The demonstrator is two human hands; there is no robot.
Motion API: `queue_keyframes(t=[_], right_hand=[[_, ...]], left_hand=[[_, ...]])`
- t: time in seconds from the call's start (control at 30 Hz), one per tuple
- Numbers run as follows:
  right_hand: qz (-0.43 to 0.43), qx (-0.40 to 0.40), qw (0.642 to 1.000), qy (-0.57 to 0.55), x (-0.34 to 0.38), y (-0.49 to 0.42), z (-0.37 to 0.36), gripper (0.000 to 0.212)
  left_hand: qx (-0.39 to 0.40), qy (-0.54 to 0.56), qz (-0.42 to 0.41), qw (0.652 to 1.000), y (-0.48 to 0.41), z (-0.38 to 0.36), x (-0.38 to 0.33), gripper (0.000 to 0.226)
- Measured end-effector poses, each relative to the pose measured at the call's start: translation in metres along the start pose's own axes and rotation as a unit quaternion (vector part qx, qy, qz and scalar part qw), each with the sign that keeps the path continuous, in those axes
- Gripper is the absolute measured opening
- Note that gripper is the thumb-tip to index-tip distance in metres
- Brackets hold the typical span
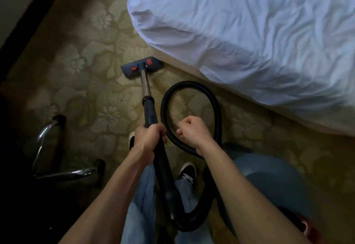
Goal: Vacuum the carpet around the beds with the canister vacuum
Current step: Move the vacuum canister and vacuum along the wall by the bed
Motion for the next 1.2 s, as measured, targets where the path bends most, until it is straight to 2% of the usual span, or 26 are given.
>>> queue_keyframes(t=[0.13, 0.27, 0.5, 0.57, 0.67, 0.8, 0.9, 1.03, 1.2], right_hand=[[-0.029, -0.022, 0.998, -0.044, -0.049, 0.023, 0.034, 0.018], [-0.063, -0.068, 0.992, -0.084, -0.101, 0.035, 0.063, 0.021], [-0.133, -0.155, 0.959, -0.195, -0.185, 0.044, 0.071, 0.012], [-0.172, -0.186, 0.932, -0.259, -0.212, 0.052, 0.072, 0.013], [-0.236, -0.229, 0.869, -0.369, -0.250, 0.070, 0.068, 0.015], [-0.280, -0.261, 0.782, -0.492, -0.295, 0.094, 0.050, 0.018], [-0.295, -0.265, 0.732, -0.554, -0.313, 0.101, 0.037, 0.016], [-0.299, -0.304, 0.676, -0.601, -0.329, 0.103, 0.039, 0.015], [-0.293, -0.325, 0.627, -0.644, -0.351, 0.102, 0.055, 0.024]], left_hand=[[-0.005, -0.050, -0.009, 0.999, 0.053, -0.013, 0.038, 0.016], [0.022, -0.119, -0.008, 0.993, 0.084, -0.021, 0.068, 0.016], [0.119, -0.259, -0.043, 0.958, 0.108, -0.044, 0.087, 0.010], [0.141, -0.295, -0.045, 0.944, 0.112, -0.052, 0.092, 0.015], [0.171, -0.346, -0.046, 0.922, 0.117, -0.059, 0.098, 0.035], [0.200, -0.394, -0.051, 0.896, 0.121, -0.058, 0.103, 0.023], [0.213, -0.432, -0.057, 0.875, 0.121, -0.057, 0.107, 0.023], [0.243, -0.472, -0.057, 0.845, 0.126, -0.071, 0.117, 0.022], [0.260, -0.519, -0.068, 0.812, 0.131, -0.100, 0.136, 0.016]])
Point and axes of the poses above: each hand's wrist, its own y-axis away from the middle knuckle, its own z-axis out of the back of the hand, x = y × z, the point moved 8 cm from there along -y, towards the middle knuckle, and after that the axes turned 2 degrees about y, right-handed, at the moved point
